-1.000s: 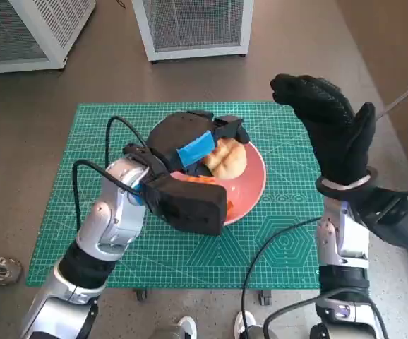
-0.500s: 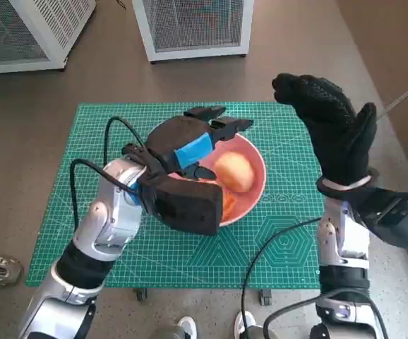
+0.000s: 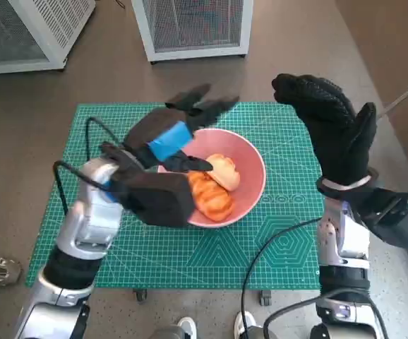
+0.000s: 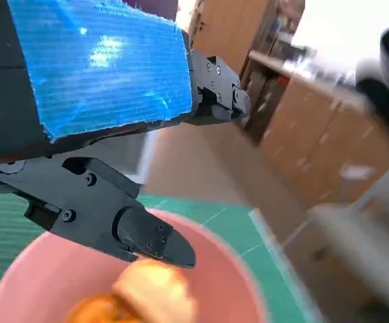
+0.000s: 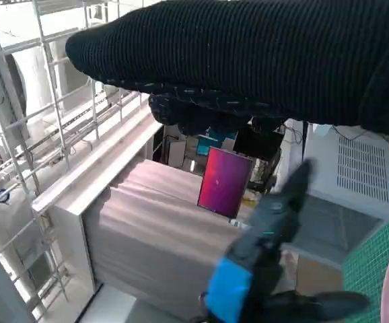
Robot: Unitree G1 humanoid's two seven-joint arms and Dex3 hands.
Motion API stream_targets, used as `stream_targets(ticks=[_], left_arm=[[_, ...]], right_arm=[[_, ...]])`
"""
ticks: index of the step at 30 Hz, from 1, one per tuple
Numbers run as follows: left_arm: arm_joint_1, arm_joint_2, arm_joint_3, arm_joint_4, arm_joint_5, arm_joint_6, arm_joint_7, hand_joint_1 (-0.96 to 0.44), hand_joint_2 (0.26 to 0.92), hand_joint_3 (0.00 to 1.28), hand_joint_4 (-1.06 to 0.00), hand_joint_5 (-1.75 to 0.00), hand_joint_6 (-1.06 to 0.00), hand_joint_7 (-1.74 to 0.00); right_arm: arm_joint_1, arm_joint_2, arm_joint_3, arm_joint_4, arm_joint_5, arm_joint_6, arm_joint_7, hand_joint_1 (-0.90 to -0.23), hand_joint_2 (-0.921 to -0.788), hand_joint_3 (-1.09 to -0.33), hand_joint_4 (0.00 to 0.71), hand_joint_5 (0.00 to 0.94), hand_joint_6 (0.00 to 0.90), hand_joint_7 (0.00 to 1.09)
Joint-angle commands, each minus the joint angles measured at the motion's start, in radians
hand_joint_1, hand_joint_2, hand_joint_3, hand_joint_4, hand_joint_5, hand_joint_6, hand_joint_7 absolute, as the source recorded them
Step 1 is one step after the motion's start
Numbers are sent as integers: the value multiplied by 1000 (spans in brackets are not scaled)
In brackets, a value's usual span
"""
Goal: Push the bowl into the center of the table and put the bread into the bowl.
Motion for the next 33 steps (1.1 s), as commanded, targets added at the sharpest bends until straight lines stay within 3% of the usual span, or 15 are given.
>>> stream_targets(ticks=[1, 6, 13, 33], left_arm=[[36, -17, 115, -7, -172, -66, 10, -529, 920, 90, -23, -5, -221, -6], [69, -47, 220, 17, -360, -132, 5, -593, 921, 215, -58, -18, -235, -14], [97, -78, 320, 110, -525, -254, 5, -647, 921, 291, -118, -37, -260, -28], [186, -91, 354, 60, -629, -318, 18, -655, 921, 329, -178, -31, -259, -26]], right_arm=[[0, -11, -1, 9, -12, 12, -10, -623, -921, -693, 185, 1, 41, 385], [-13, -13, 0, 5, -20, 18, -24, -616, -921, -696, 185, 1, 35, 384], [-30, -17, 3, -3, -39, 25, -47, -615, -921, -699, 186, 1, 27, 382], [-47, -10, 20, -13, -85, 18, -109, -641, -921, -701, 202, 7, 26, 401]])
